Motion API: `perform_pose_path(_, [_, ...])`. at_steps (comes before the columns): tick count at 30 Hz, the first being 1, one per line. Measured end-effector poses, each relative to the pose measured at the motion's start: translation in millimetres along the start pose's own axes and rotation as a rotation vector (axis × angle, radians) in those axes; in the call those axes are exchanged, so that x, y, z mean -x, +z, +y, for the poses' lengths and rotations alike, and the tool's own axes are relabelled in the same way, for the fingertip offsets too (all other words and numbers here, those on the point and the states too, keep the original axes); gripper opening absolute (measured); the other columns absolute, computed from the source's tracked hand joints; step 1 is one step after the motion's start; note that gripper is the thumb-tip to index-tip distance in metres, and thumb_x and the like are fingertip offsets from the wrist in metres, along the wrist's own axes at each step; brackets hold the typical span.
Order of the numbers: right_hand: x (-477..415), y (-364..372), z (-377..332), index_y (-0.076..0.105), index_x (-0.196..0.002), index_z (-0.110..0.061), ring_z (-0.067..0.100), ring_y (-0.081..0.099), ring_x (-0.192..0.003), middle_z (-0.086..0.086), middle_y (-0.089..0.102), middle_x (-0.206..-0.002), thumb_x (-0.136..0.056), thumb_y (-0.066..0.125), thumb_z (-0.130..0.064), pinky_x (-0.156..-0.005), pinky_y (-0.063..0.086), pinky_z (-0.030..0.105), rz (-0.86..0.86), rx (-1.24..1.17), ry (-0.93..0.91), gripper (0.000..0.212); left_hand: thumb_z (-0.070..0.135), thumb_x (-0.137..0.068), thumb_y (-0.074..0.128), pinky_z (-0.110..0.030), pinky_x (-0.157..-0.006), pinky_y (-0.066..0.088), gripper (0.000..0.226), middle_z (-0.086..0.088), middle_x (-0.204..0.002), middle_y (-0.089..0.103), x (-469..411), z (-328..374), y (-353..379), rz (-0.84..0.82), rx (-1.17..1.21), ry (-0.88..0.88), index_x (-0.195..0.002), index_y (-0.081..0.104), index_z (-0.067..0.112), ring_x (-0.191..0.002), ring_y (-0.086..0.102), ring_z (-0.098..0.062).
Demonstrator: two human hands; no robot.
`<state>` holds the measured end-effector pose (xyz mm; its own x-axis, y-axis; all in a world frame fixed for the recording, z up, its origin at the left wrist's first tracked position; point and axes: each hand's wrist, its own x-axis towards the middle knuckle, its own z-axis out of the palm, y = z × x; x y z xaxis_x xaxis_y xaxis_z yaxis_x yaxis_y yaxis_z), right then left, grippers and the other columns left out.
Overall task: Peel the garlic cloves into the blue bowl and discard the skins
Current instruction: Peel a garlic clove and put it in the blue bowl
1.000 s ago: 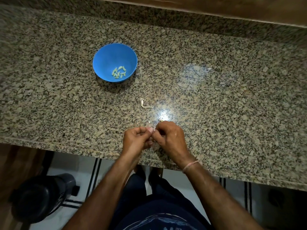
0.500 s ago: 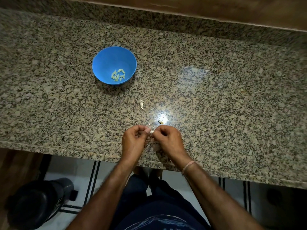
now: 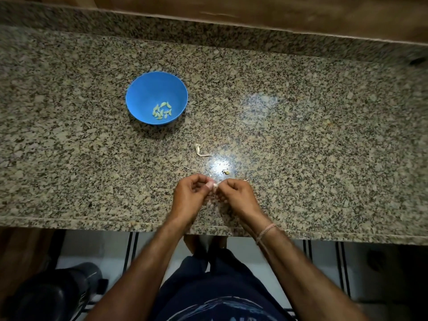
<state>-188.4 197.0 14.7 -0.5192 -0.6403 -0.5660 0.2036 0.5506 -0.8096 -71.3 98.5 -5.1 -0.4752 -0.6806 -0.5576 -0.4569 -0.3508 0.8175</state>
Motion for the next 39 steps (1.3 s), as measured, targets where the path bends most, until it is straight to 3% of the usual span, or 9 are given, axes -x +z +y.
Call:
perform_pose_path(5, [3.9,11.2,9.2,0.058,-0.067,-0.025,0.000,0.047,-0.054,-0.010,0.056,-0.061,-0.094,0.069,-0.020,-0.054,0.039,0.012,0.203,0.421,-0.335,0.030,0.023,-0.100,0.069,-0.026,-0.073,0.056,0.006,0.003,-0.091,0.074,-0.9,2.5,0.1,0.063,-0.260,0.119,-0.100,0.073,0.019,-0.088,0.071,-0.013])
perform_pose_path(10, [0.8,12.6,7.2,0.068,-0.075,-0.013,0.007,0.059,-0.065,0.007,0.070,-0.075,-0.095,0.068,-0.020,-0.062,0.051,0.020,0.148,0.126,-0.150,0.022,0.026,-0.108,0.052,-0.017,-0.060,0.040,0.019,0.002,-0.086,0.063,4.4,6.7,-3.0,0.009,-0.316,0.148,-0.096,0.063,0.017,-0.072,0.055,-0.008])
perform_pose_path(15, [6.6,15.4,12.1,0.070,-0.077,-0.019,-0.001,0.052,-0.054,-0.007,0.064,-0.067,-0.098,0.068,-0.020,-0.054,0.042,0.010,0.233,0.400,-0.297,0.022,0.029,-0.109,0.050,-0.023,-0.058,0.040,0.021,0.004,-0.079,0.057,9.4,4.4,-0.9,0.008,-0.304,0.130,-0.091,0.059,0.021,-0.064,0.049,-0.008])
perform_pose_path(21, [6.0,12.9,17.6,0.077,-0.097,-0.016,0.006,0.058,-0.077,-0.003,0.070,-0.088,-0.099,0.070,-0.026,-0.062,0.031,0.004,0.320,0.731,-0.399,0.013,0.034,-0.106,0.056,-0.030,-0.057,0.043,0.026,0.001,-0.075,0.059,8.5,-0.8,-6.8,0.012,-0.152,0.053,-0.093,0.065,0.013,-0.065,0.053,-0.015])
perform_pose_path(24, [4.8,15.5,21.2,0.078,-0.106,-0.017,0.013,0.064,-0.085,-0.001,0.074,-0.096,-0.091,0.077,-0.017,-0.074,0.049,0.017,0.387,0.780,-0.444,0.015,0.036,-0.105,0.057,-0.031,-0.059,0.044,0.028,0.003,-0.071,0.058,11.2,2.2,-5.7,0.019,-0.167,0.061,-0.091,0.065,0.013,-0.062,0.052,-0.013])
perform_pose_path(26, [1.5,14.9,23.8,0.077,-0.115,-0.021,0.010,0.062,-0.091,-0.003,0.075,-0.105,-0.092,0.075,-0.016,-0.083,0.053,0.031,0.434,0.739,-0.468,0.024,0.038,-0.104,0.058,-0.033,-0.060,0.045,0.029,0.003,-0.070,0.058,10.0,4.4,-4.9,0.023,-0.178,0.070,-0.090,0.066,0.015,-0.061,0.052,-0.013])
perform_pose_path(31, [-2.8,8.7,16.0,0.078,-0.104,-0.017,0.006,0.073,-0.094,-0.006,0.077,-0.102,-0.094,0.077,-0.021,-0.080,0.061,0.025,0.161,0.038,-0.241,0.011,0.035,-0.104,0.060,-0.024,-0.061,0.043,0.026,0.002,-0.078,0.064,6.3,11.4,3.5,0.088,-0.299,0.107,-0.087,0.066,0.016,-0.069,0.058,-0.011])
perform_pose_path(36, [-8.2,6.9,16.9,0.072,-0.089,-0.014,0.025,0.073,-0.072,0.005,0.074,-0.082,-0.098,0.073,-0.024,-0.065,0.064,0.038,0.193,0.024,-0.176,0.014,0.026,-0.108,0.052,-0.022,-0.059,0.035,0.026,0.005,-0.077,0.055,8.7,14.7,16.4,0.095,-0.362,0.168,-0.085,0.059,0.015,-0.066,0.046,-0.006])
perform_pose_path(39, [-10.4,8.1,12.6,0.067,-0.085,-0.011,0.004,0.065,-0.062,0.003,0.068,-0.077,-0.101,0.068,-0.025,-0.058,0.057,0.021,0.210,0.061,-0.162,0.021,0.027,-0.110,0.048,-0.022,-0.058,0.032,0.027,0.003,-0.076,0.051,9.2,12.8,23.6,0.123,-0.411,0.249,-0.086,0.054,0.016,-0.066,0.041,-0.007])
